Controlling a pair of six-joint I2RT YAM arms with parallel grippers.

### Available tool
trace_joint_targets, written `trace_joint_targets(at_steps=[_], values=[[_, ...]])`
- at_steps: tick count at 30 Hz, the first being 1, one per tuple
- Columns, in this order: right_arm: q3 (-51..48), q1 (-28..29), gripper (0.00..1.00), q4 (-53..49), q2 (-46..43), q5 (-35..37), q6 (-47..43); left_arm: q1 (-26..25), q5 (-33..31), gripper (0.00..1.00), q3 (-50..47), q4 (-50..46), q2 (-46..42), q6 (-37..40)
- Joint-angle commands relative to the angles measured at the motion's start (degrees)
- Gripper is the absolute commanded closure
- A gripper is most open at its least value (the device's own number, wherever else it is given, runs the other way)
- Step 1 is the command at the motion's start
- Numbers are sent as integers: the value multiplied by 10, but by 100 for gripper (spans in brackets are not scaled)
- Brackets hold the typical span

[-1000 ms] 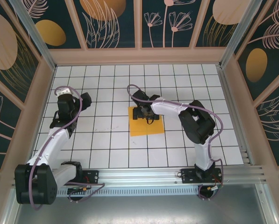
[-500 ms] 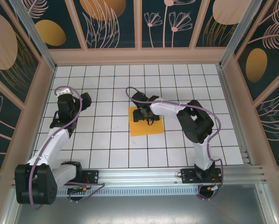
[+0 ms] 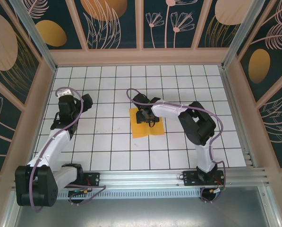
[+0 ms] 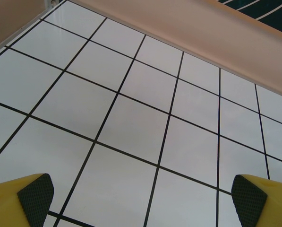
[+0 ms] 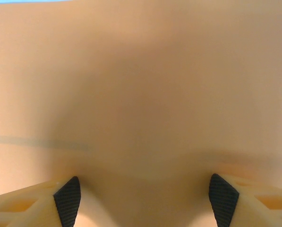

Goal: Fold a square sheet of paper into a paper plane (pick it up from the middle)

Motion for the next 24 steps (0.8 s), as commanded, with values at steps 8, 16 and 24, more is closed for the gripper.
trace_joint_targets(at_steps=[8, 16, 24], values=[[-33, 1, 45, -6, 27, -32, 15, 4, 0, 1, 2, 0, 8, -3], [-50, -11, 81, 142, -90, -184, 15, 4, 60, 2, 8, -2, 17, -16], [-146, -68, 81, 308, -152, -361, 65, 2, 215, 8, -17, 54, 38, -99]])
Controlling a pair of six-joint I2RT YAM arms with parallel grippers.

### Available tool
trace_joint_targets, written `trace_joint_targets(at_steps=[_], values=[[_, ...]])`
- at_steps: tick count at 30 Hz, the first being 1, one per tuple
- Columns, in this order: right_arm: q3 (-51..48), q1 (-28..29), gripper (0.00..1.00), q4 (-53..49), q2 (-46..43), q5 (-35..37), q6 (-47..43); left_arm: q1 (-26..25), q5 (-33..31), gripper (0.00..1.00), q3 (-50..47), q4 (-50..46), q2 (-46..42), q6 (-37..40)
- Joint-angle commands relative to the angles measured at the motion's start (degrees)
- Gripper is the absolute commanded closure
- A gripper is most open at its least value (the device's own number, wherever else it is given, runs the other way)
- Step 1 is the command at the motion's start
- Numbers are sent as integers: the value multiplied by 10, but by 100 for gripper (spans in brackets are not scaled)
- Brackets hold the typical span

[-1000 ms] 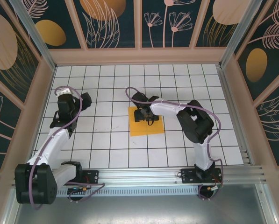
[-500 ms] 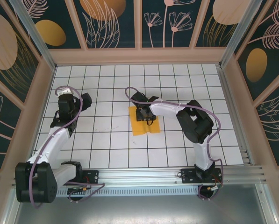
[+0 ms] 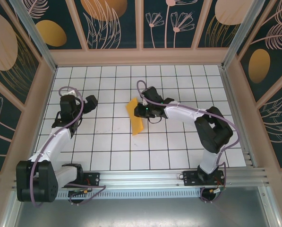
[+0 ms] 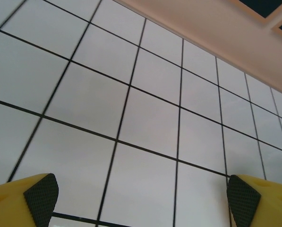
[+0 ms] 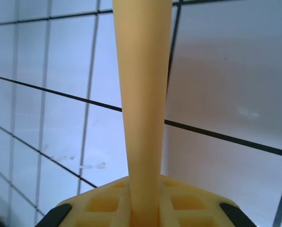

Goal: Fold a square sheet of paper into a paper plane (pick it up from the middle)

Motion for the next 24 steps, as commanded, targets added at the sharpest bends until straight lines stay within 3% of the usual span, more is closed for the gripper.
trace_joint_targets(at_steps=[1, 4, 15, 24], values=[[-46, -24, 81, 97, -15, -102, 34, 1, 103, 10, -27, 59, 12, -67], [-75, -40, 81, 120, -11, -105, 42, -13, 129, 13, -55, 105, 21, -107], [-116, -72, 78, 121, 11, -92, 16, -142, 105, 22, -40, 177, 131, -163], [-131, -87, 72, 106, 16, -80, 2, -260, 91, 47, 38, 233, 273, -197]])
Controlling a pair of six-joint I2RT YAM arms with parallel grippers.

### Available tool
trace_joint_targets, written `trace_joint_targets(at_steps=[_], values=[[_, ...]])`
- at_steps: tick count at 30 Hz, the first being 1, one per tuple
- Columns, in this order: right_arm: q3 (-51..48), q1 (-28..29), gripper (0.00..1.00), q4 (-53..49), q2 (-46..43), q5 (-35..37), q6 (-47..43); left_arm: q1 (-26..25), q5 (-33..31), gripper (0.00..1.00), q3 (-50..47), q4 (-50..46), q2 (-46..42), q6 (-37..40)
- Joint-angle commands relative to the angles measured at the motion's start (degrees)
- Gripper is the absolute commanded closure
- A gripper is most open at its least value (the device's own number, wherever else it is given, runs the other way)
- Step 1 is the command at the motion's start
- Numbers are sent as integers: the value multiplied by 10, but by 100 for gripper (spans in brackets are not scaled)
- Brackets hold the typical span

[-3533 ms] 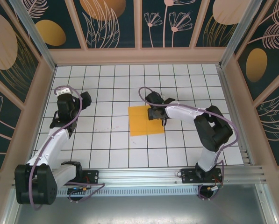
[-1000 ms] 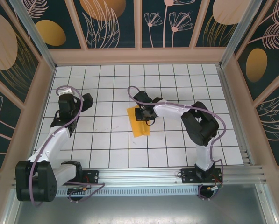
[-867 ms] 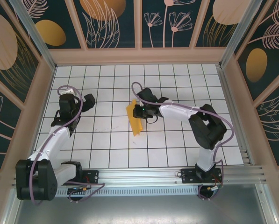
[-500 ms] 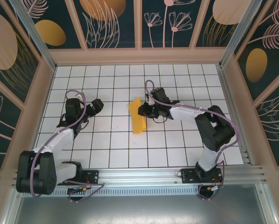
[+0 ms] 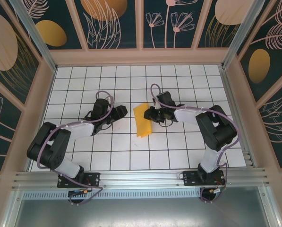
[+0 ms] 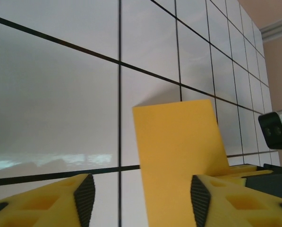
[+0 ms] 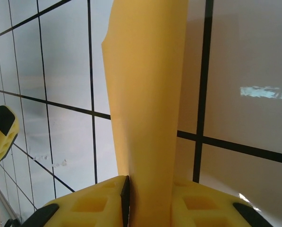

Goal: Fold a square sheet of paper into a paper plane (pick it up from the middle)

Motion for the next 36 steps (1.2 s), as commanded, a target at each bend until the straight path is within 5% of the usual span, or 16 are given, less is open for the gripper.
trace_joint_targets(at_steps=[1, 12, 26, 36], values=[[-5, -3, 71, -5, 9, 8, -17, -32, -5, 50, 35, 49, 40, -20], [5, -3, 57, -58, 2, 39, -39, -78, 11, 72, 100, 44, 147, -20], [7, -3, 37, -136, -40, 59, -104, -90, 40, 75, 125, 55, 174, -19], [8, -3, 57, -149, -32, 100, -94, -92, 37, 73, 138, 49, 174, -17]])
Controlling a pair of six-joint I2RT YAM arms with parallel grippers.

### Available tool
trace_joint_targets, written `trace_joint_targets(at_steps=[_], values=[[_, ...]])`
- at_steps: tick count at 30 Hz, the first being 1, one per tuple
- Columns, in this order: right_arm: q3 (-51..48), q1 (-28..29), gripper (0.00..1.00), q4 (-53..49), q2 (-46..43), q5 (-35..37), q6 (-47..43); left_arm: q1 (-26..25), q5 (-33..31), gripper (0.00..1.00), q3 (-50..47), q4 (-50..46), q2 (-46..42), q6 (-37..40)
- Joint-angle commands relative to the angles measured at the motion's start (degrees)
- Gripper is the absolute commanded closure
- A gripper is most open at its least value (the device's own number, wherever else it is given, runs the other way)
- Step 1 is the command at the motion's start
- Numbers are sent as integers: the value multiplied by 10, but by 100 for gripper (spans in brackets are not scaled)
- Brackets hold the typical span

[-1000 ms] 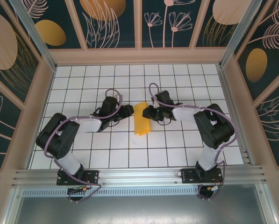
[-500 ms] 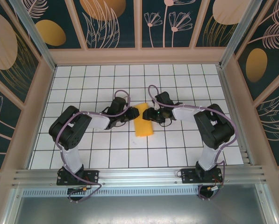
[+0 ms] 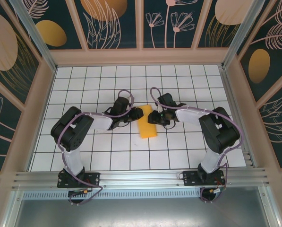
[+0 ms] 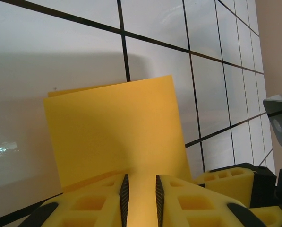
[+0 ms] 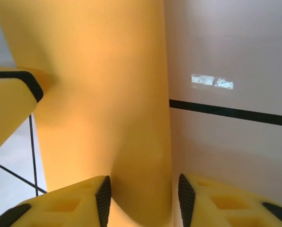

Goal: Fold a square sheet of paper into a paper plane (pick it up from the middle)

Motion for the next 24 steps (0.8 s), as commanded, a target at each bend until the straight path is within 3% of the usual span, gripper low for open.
trace_joint_targets(at_steps=[1, 13, 20, 24], values=[[3, -2, 59, -22, -5, 32, 0, -2, 1, 72, 15, 10, -2, 4], [-11, -2, 68, -7, 1, 56, 22, -2, -58, 62, 0, 0, -44, 13], [-27, -24, 68, 40, -13, -19, 40, -3, -106, 52, -17, -27, -55, 13], [-34, -31, 67, 58, -15, -43, 52, -3, -102, 42, -28, -32, -57, 3]])
